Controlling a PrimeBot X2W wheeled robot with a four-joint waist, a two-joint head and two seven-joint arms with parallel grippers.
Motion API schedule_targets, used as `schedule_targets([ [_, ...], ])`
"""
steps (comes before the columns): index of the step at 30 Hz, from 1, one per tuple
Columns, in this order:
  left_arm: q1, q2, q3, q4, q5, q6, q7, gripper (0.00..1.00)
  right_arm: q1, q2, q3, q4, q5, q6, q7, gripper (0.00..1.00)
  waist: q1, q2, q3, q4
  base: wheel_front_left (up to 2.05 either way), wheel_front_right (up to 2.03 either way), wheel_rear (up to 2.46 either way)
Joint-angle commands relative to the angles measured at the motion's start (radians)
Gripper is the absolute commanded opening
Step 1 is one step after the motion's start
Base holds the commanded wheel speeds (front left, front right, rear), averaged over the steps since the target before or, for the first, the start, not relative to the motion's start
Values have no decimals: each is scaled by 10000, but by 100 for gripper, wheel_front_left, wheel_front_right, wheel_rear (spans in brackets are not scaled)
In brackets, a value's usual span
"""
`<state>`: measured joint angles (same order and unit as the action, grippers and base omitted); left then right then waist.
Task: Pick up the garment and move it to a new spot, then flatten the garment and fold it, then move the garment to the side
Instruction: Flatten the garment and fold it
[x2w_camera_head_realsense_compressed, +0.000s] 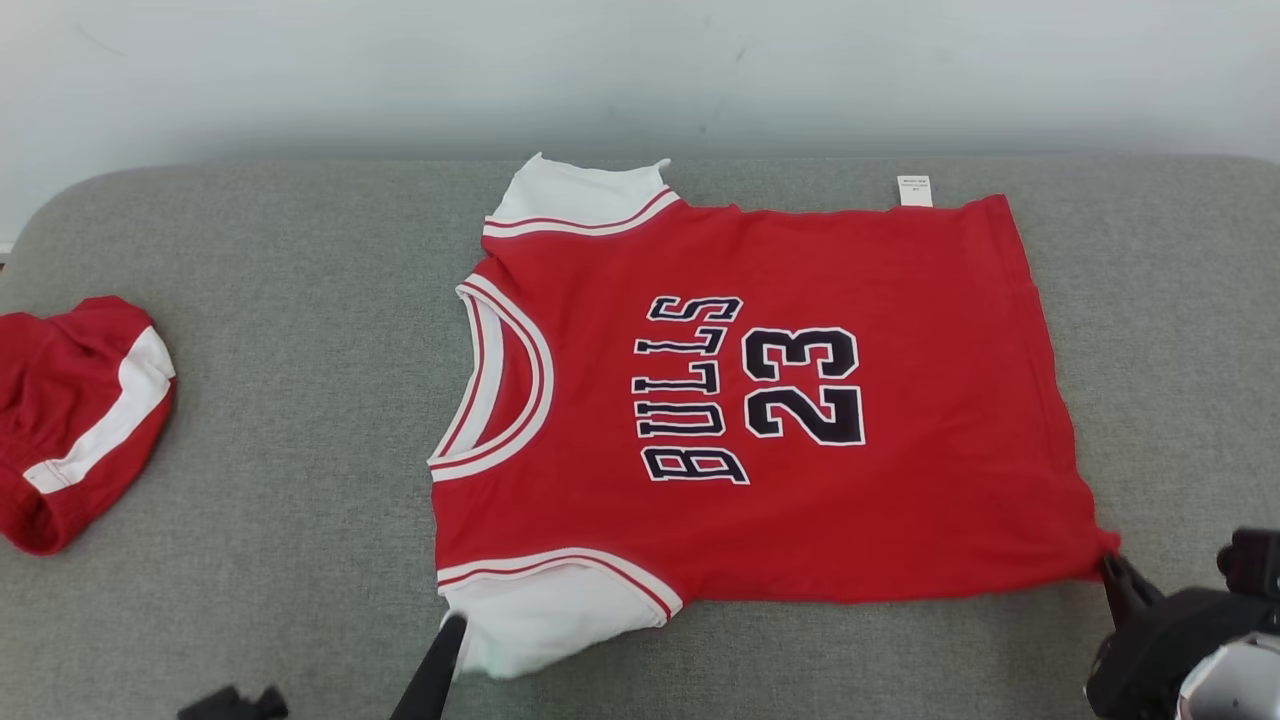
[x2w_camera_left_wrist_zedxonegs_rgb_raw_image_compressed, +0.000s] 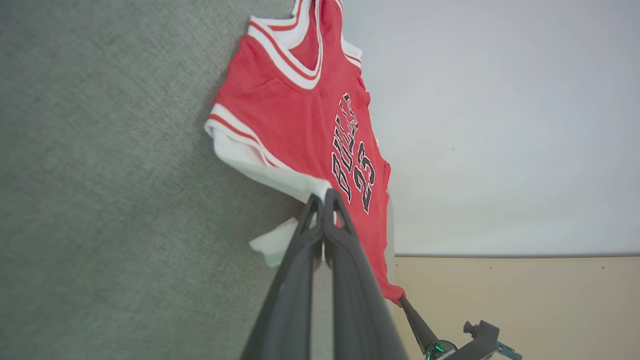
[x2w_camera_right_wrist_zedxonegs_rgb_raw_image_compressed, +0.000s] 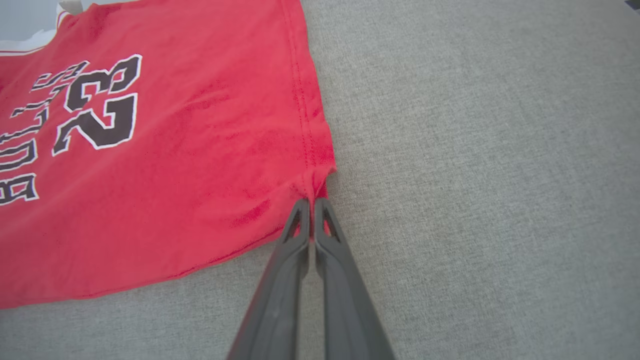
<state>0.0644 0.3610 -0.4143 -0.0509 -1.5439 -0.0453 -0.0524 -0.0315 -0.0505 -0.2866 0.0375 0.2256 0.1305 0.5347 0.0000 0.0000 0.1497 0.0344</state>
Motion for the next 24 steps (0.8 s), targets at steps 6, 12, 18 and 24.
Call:
schedule_targets([
  [6,-1382,-594,-50,-96,531,97,-321,0,-773,0,252,-116,157,2,-359,0,0,0,129,-36,0,0,0],
  [12,-2988,-905,-179,753,1305,239,-491,0,-1849,-2,560,310,140,2,-413,0,0,0,527,-207,0,0,0],
  [18,-4373,-1365,52,2035,1916,249,-1215,0,-2953,-2,749,1011,296,2,-685,0,0,0,1007,-360,0,0,0],
  [24,-5653,-1676,187,3468,2796,405,-1796,0,-4216,-35,796,2059,189,2,-1702,0,0,0,1498,-604,0,0,0],
])
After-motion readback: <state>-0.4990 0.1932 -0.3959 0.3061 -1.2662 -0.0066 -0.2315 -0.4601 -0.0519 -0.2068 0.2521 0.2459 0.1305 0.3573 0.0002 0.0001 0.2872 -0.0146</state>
